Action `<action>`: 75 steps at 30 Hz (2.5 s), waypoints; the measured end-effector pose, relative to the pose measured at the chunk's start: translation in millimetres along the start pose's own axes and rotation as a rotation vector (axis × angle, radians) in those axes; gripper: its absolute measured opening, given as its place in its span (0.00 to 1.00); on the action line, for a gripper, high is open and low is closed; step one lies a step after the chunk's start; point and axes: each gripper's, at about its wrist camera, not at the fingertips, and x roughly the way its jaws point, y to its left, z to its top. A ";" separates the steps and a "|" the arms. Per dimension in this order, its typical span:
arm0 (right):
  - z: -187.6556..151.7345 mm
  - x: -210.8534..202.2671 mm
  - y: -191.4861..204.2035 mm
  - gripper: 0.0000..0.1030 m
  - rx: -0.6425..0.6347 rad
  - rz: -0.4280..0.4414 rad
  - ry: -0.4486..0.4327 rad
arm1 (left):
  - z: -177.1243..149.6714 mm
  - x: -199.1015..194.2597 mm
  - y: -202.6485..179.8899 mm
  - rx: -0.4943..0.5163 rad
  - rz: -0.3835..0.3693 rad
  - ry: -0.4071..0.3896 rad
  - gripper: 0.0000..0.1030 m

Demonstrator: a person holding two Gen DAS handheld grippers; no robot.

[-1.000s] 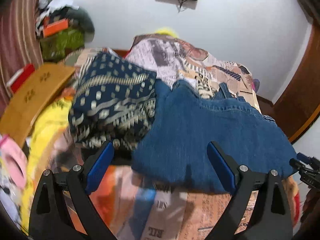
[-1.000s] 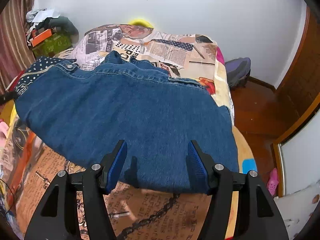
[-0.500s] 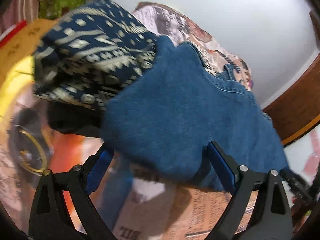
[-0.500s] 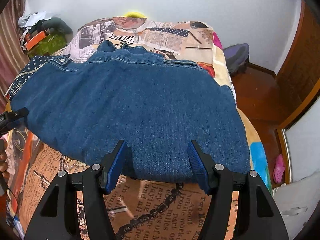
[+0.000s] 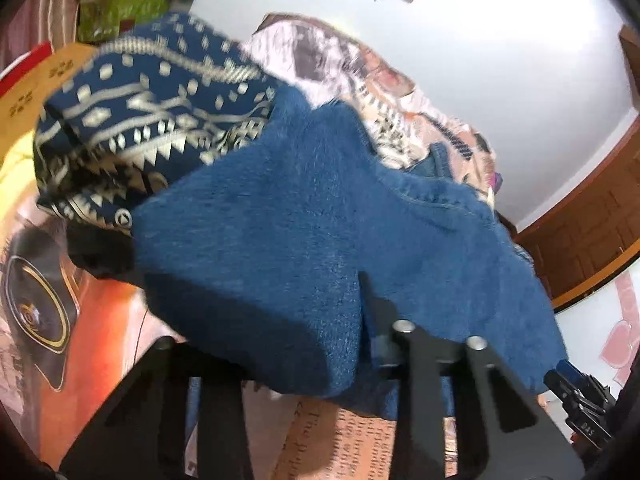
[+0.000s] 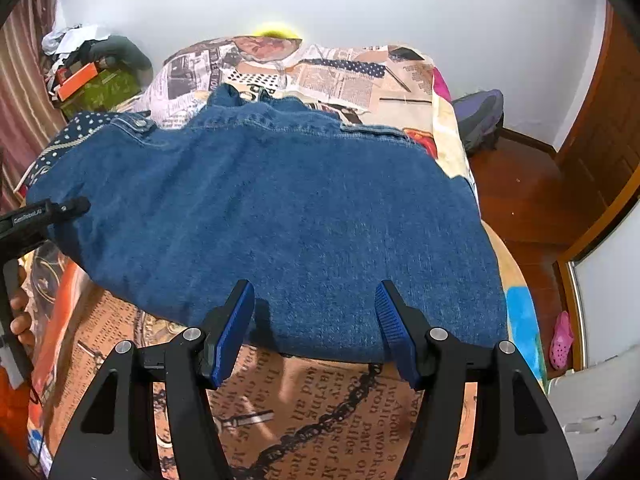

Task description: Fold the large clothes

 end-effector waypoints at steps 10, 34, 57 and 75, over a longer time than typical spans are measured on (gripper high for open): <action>33.0 -12.7 30.2 0.57 -0.044 0.058 -0.061 | 45.4 -72.5 -65.9 0.128 -0.126 -0.252 0.13; 40.0 71.8 104.5 0.57 -0.070 0.328 0.160 | 43.9 -75.5 -120.4 0.448 -0.049 -0.356 0.09; -38.0 -39.6 -74.2 0.57 0.210 -0.024 -0.011 | -98.5 33.7 -235.3 0.773 -0.270 0.217 0.12; -0.9 -60.2 -22.5 0.63 0.098 0.077 -0.166 | -79.0 -45.6 -181.1 0.883 -0.051 -0.058 0.79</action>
